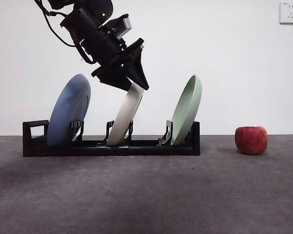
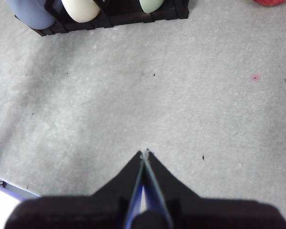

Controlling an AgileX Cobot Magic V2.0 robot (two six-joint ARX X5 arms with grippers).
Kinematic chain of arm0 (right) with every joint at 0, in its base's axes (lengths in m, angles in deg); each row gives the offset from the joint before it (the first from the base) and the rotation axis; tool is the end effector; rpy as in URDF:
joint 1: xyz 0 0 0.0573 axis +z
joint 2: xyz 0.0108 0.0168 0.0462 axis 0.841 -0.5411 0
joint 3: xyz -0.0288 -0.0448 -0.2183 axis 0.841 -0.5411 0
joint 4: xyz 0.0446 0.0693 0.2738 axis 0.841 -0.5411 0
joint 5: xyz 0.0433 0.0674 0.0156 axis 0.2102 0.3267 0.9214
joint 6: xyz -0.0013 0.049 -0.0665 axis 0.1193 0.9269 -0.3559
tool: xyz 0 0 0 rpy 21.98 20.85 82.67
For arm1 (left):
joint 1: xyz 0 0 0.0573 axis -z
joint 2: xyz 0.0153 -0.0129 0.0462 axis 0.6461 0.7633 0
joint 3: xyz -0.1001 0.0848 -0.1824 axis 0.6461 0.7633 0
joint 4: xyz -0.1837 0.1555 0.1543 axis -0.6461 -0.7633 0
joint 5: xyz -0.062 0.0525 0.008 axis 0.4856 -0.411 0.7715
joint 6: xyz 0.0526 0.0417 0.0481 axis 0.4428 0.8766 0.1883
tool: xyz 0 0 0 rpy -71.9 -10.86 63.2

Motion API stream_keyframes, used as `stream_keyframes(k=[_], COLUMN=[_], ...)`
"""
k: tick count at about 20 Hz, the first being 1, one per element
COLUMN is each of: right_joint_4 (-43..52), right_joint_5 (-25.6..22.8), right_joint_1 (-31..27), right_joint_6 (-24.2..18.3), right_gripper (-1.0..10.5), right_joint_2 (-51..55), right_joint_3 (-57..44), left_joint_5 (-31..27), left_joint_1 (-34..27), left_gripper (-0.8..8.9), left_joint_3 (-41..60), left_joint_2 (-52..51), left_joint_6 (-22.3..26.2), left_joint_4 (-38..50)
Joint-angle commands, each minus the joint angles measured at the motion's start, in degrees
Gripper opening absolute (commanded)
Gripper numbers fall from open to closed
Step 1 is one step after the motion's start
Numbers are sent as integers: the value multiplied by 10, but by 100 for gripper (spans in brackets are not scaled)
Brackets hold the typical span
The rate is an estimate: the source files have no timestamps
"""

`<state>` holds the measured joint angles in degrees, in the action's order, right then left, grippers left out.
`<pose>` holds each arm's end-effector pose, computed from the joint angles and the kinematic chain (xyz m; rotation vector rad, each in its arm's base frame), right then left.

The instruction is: Take the yellow plate from the plate rack,put the plate on the table,take the apple from the table,put the apple in the plate

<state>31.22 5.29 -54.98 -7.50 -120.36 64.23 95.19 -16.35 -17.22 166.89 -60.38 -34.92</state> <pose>0.2164 0.0419 0.2491 0.2730 0.8435 0.4779 0.4342 -0.2210 0.2078 0.1588 0.7248 -0.8309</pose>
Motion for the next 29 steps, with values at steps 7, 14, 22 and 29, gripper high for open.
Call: stream_keyframes(k=[7,14,22,29], right_joint_4=[1,1,-5,-12], right_joint_5=[0,0,-5,-5], right_joint_1=[0,0,0,0], right_joint_6=[-8,-11,-11,-10], right_gripper=[-1,-1,-1,-1], right_joint_2=[0,0,0,0], right_joint_3=[2,2,2,2], left_joint_5=[1,34,198,211], left_joint_1=[0,-6,-8,43], left_gripper=[-7,-7,-7,-7], left_joint_3=[-1,-4,-4,-4], left_joint_2=[9,-37,-177,-289], left_joint_6=[-7,-24,-64,34], left_joint_4=[1,11,-69,-246])
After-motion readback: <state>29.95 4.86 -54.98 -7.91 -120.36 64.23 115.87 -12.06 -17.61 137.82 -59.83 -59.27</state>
